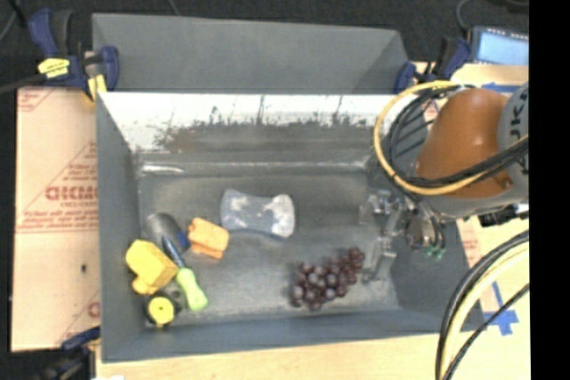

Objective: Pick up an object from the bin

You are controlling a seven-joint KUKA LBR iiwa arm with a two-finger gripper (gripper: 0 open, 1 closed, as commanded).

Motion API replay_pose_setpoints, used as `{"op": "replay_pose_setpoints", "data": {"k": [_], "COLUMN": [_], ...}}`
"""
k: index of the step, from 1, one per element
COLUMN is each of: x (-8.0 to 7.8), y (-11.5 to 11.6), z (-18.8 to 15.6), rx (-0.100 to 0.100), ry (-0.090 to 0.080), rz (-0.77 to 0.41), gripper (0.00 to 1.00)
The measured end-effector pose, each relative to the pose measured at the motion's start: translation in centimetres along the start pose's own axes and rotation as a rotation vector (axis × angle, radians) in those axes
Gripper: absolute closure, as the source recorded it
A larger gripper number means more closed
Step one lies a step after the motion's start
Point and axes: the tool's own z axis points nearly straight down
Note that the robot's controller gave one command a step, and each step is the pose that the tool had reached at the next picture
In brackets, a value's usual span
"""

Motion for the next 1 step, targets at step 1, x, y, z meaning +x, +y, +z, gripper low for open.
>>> {"op": "replay_pose_setpoints", "data": {"k": [1], "x": [0.36], "y": [1.61], "z": [1.83], "rx": [0.002], "ry": [0.005], "rz": [-0.104], "gripper": [0.00]}}
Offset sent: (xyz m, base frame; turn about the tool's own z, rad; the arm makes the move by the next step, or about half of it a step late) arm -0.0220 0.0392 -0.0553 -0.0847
